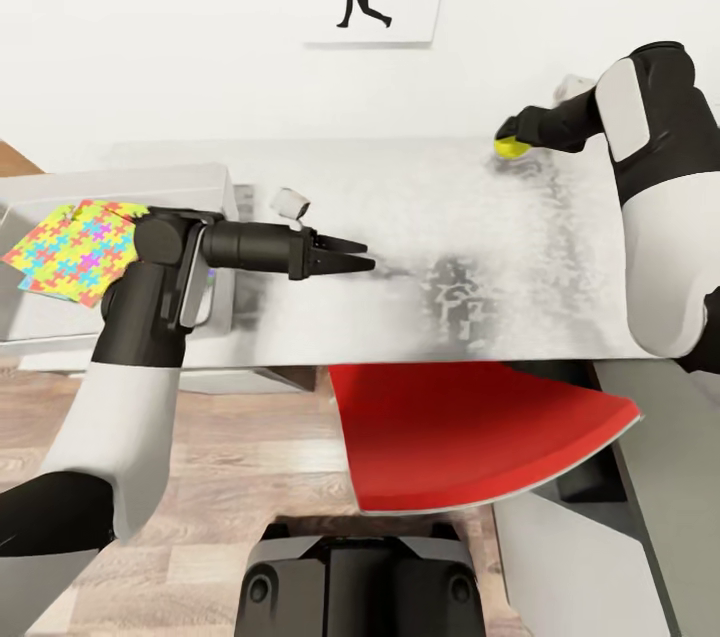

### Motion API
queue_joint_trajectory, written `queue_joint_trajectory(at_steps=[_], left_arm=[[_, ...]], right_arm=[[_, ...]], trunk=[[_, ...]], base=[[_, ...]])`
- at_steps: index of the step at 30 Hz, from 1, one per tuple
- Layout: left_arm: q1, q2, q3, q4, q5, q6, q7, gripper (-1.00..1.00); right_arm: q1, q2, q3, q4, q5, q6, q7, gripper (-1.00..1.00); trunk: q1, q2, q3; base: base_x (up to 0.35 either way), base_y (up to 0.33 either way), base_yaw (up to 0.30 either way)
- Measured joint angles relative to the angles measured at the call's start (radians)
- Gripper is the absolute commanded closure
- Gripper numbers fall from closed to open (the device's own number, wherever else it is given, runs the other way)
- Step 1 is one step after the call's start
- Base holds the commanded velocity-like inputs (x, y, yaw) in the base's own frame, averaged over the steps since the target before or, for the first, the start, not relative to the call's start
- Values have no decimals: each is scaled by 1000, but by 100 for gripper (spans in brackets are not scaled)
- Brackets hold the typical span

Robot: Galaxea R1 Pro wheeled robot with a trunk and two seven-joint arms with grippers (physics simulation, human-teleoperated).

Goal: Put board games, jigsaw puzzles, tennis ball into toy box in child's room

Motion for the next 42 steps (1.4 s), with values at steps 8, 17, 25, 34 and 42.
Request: queue_joint_trajectory(at_steps=[8,17,25,34,42], left_arm=[[-11,4,1,0,2,0,0,-100],[-43,126,79,0,5,0,-52,-100],[-62,321,128,1,9,0,-83,-100],[-64,458,130,4,97,0,-83,-100],[-64,552,131,7,130,0,-83,-100]], right_arm=[[0,-10,-21,0,-5,0,7,100],[1,-10,-25,0,-121,0,17,100],[5,-6,-26,2,-135,0,17,100],[2,11,-25,2,-136,0,17,100],[0,25,-25,1,-141,0,17,100]], trunk=[[0,0,13],[0,0,28],[0,0,41],[0,0,56],[0,0,69]], base=[[-56,75,16],[-79,87,59],[-66,183,64],[-72,120,64],[-94,118,64]])
